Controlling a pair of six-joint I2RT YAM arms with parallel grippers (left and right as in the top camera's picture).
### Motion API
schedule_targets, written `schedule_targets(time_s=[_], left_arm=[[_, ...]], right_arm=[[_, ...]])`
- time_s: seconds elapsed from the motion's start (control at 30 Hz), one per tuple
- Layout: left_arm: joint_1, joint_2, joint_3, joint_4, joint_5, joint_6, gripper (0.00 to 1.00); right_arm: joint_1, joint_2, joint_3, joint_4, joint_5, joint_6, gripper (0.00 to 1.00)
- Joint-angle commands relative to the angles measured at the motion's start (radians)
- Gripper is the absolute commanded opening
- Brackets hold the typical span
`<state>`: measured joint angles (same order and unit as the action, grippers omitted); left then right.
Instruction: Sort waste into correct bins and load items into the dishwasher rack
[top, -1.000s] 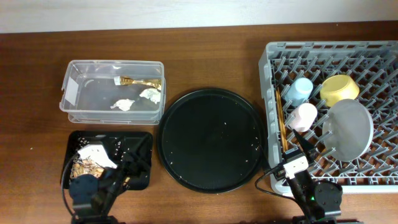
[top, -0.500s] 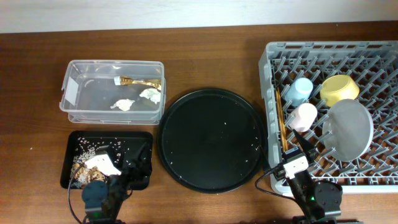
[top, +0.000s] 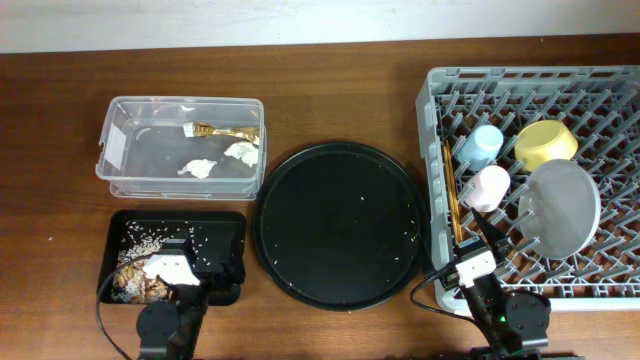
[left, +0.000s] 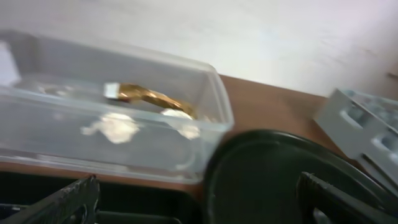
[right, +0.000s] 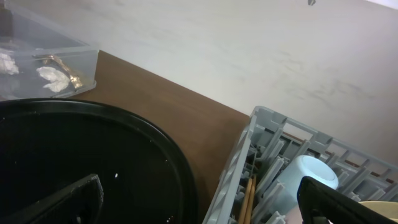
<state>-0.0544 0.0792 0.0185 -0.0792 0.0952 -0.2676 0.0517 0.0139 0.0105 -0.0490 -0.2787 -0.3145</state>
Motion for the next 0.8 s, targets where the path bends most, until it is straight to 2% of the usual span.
schedule_targets(time_s=[0.0,0.3,0.77], left_arm=[[-0.005,-0.049,-0.01,-0.005,-0.096,0.039,0.99],[-0.016,-0.074,-0.01,-0.005,-0.1,0.05,0.99],[-0.023,-0.074,-0.01,-0.007,-0.099,0.387,0.99]], right_arm=[[-0.008,-0.01,-0.005,-0.007,0.002,0.005,0.98],[-0.008,-0.01,-0.005,-0.007,0.002,0.005,0.98],[-0.008,-0.01,-0.005,-0.007,0.002,0.005,0.98]])
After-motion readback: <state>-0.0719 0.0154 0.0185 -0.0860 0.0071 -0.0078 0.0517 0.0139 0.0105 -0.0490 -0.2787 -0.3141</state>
